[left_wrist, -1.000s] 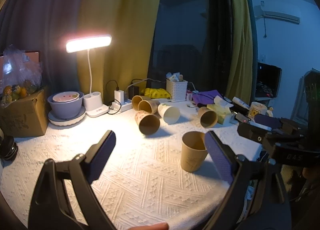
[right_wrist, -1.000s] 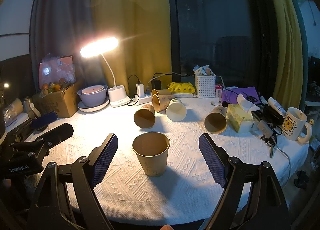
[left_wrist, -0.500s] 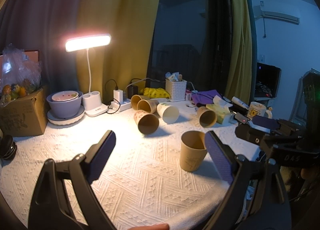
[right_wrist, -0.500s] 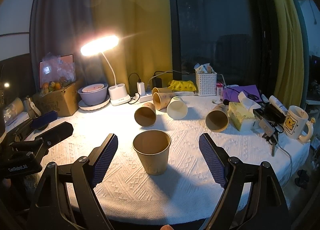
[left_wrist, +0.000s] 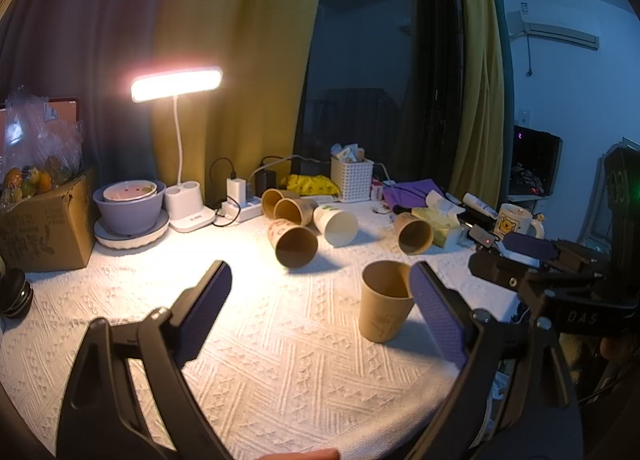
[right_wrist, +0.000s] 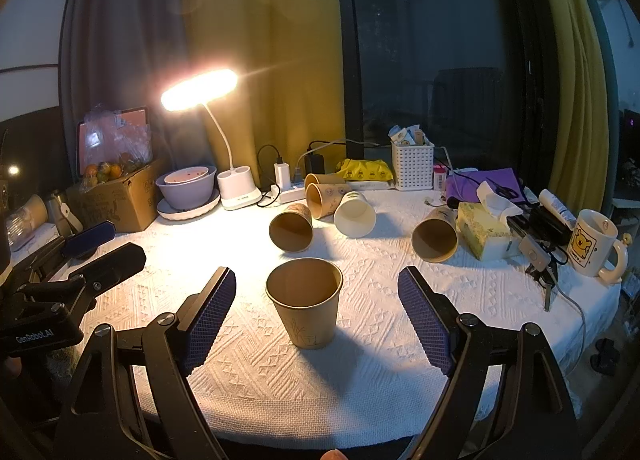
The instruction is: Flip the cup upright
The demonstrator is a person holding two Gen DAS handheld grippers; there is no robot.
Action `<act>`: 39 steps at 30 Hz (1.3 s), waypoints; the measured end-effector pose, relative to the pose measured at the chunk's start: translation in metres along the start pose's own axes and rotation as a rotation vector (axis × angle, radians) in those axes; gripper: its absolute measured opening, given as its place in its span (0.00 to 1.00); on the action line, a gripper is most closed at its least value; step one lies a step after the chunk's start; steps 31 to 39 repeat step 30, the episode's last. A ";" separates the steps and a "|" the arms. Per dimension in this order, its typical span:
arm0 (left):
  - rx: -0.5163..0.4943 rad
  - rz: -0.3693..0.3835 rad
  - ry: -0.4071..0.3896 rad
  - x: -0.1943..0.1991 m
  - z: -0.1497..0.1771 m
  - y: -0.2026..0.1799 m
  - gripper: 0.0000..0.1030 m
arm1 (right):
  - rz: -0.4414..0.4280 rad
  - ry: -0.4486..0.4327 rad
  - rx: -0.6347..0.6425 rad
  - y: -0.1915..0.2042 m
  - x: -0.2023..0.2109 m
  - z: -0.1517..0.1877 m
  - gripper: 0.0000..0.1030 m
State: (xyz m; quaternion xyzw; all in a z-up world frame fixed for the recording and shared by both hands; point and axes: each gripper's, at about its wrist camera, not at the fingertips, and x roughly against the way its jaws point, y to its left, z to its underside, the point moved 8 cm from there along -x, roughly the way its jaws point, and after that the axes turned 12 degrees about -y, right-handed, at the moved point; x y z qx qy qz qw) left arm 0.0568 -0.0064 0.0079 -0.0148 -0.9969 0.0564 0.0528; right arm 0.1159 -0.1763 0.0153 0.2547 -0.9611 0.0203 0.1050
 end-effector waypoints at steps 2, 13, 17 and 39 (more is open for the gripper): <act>0.001 0.001 0.000 0.000 0.000 0.000 0.89 | 0.000 0.001 -0.001 -0.002 -0.001 -0.001 0.83; 0.003 0.002 -0.001 0.000 0.000 0.000 0.89 | 0.001 0.002 -0.001 -0.002 -0.001 -0.001 0.83; 0.003 0.001 0.000 0.000 0.000 0.001 0.89 | 0.001 0.002 -0.001 -0.002 -0.001 -0.001 0.83; 0.012 0.013 -0.016 0.002 0.000 -0.005 0.89 | -0.001 0.005 -0.002 0.001 -0.001 0.001 0.83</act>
